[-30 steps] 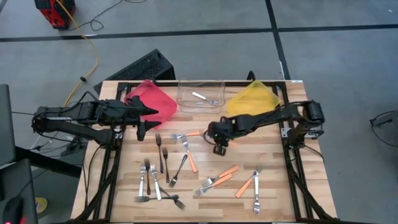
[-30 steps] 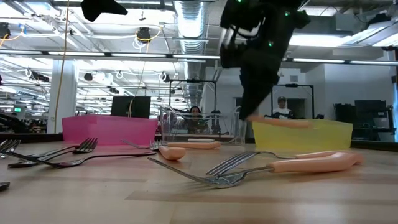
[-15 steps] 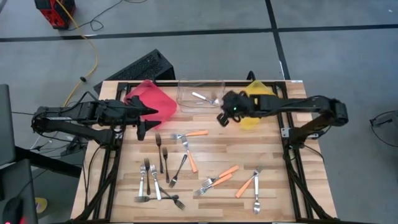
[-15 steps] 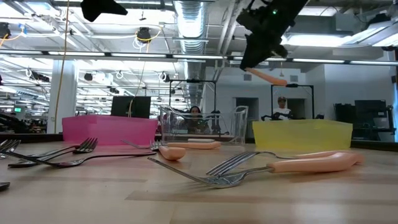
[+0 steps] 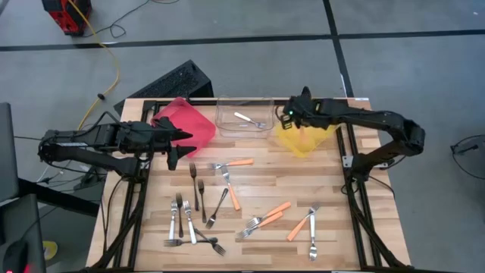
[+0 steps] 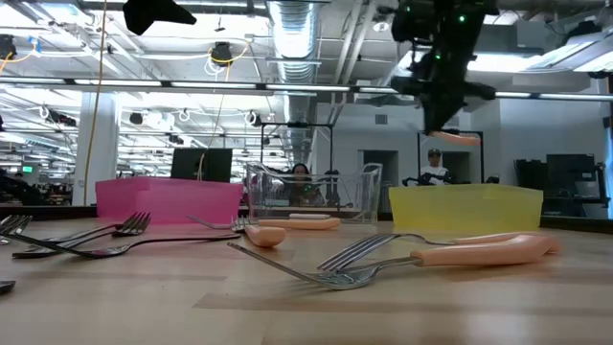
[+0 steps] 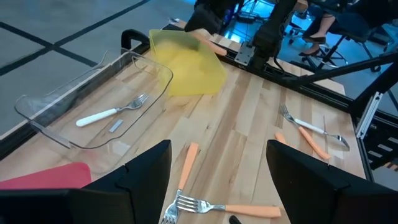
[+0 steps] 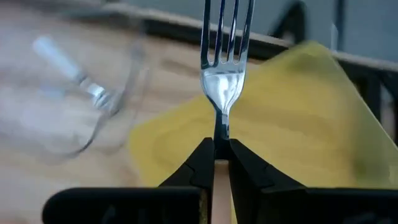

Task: Sort silverware by color (type)
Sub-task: Put the orange fork into the yellow bin

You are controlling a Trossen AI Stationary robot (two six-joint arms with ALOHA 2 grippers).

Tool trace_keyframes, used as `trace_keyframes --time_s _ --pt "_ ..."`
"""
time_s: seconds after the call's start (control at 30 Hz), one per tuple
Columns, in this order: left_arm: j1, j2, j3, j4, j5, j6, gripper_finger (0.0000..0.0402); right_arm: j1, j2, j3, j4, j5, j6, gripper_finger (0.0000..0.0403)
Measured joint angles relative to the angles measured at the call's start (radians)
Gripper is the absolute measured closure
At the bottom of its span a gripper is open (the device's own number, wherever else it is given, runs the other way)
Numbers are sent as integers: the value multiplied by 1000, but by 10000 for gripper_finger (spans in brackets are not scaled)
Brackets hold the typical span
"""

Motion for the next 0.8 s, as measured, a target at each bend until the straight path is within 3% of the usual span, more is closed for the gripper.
trace_keyframes --time_s 0.43,0.8 --pt "0 0 0 -2 -21 1 155 -145 -1 -124 56 38 349 349" --pt "0 0 0 -30 -21 1 155 -182 -2 -293 203 10 471 349"
